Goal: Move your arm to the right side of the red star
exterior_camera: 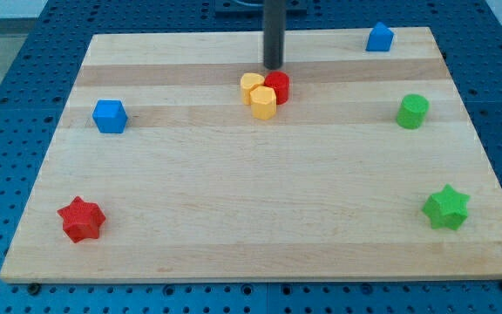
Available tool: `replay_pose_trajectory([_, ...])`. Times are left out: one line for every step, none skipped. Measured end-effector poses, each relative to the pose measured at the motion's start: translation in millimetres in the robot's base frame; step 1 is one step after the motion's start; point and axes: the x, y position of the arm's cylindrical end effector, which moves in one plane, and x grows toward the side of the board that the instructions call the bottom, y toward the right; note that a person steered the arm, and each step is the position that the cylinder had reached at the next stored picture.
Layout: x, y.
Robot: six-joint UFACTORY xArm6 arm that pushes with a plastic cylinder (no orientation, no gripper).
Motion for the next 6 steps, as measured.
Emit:
replay_pose_trajectory([-2.0,-66.7])
replay_pose_trajectory([14.5,-128.8])
replay_pose_trajectory([57.0,-150.7])
replay_pose_trajectory([111.1,-154.9])
replay_pose_trajectory([154.5,-149.6])
replay_pose_trajectory([208.2,-138.3])
